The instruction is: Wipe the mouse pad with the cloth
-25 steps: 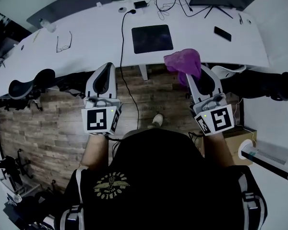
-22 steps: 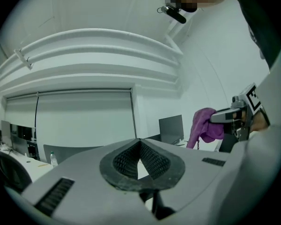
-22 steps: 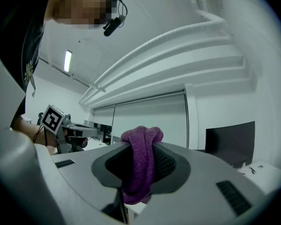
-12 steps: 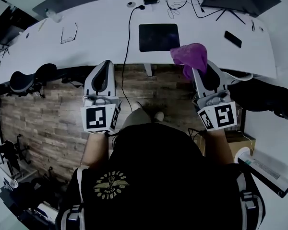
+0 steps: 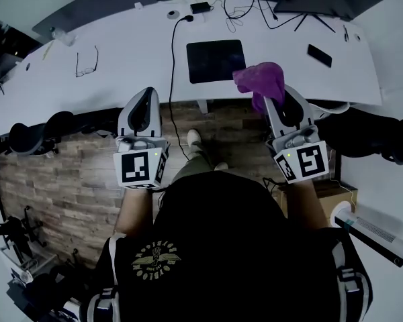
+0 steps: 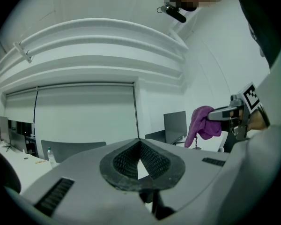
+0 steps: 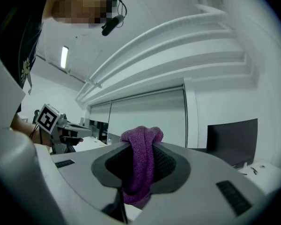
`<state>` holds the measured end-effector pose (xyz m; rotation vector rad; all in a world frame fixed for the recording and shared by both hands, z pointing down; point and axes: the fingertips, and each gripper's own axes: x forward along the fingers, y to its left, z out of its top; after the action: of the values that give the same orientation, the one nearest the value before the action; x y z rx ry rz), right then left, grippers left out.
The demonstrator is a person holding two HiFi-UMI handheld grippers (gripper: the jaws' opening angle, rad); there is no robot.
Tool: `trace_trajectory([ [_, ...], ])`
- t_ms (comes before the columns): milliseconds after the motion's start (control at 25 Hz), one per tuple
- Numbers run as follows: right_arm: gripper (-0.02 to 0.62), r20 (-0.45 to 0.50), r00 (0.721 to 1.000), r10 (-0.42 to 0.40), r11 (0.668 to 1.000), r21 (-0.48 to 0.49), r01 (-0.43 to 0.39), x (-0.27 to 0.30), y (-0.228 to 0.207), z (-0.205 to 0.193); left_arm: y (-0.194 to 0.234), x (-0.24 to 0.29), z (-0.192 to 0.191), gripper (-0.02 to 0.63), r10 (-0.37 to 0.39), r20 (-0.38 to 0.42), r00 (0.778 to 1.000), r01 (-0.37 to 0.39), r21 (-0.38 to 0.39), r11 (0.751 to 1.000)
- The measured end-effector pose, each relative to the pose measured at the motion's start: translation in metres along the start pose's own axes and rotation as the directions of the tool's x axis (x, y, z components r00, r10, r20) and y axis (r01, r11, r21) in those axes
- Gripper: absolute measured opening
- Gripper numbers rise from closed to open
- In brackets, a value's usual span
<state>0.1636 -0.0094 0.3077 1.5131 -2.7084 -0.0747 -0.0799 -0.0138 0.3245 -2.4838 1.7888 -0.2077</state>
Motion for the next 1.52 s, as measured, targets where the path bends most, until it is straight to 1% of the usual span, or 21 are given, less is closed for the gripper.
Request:
trace_trajectory([
  [200,0.094,-0.003,1.0,-0.019,0.999,0.025,0.02,0.022,-0.008,-0.001,0.011,0.027,0.005,0.002,-0.032,0.011,0.999,0.032,0.009,0.999],
  [480,0.094,-0.021,0.999,-0.046,0.998,0.039,0.047,0.052,-0.019,-0.006,0.027,0.059,0.003,0.002,-0.063,-0.002,0.998,0.063,0.015,0.998],
  [680,0.094,-0.038,0.999,-0.032,0.999,0.038,0.034,0.074,-0.02,-0.008,0.03,0.076,-0.009,0.002,-0.083,-0.026,0.996,0.083,-0.003,0.997],
  [840,0.094,-0.042,0.999,-0.027,0.999,0.026,0.028,0.091,-0.026,-0.005,0.032,0.095,-0.008,0.002,-0.104,-0.02,0.994,0.104,-0.005,0.995],
  [1040,0.094,-0.039,0.998,-0.042,0.999,0.025,0.043,0.113,-0.038,0.0,0.042,0.119,-0.003,0.002,-0.126,-0.011,0.992,0.126,0.003,0.992],
  [1200,0.094,-0.034,0.998,-0.058,0.998,0.037,0.059,0.127,-0.039,0.002,0.049,0.127,-0.007,0.002,-0.145,-0.027,0.989,0.145,0.015,0.989],
  [1360,0.094,-0.026,0.997,-0.076,0.997,0.021,0.077,0.138,-0.038,0.008,0.065,0.137,-0.008,0.002,-0.142,0.002,0.99,0.142,0.006,0.99],
  [1520,0.094,-0.018,0.994,-0.106,0.994,0.001,0.106,0.148,-0.036,0.016,0.076,0.148,-0.002,0.002,-0.17,0.02,0.985,0.17,0.002,0.985],
])
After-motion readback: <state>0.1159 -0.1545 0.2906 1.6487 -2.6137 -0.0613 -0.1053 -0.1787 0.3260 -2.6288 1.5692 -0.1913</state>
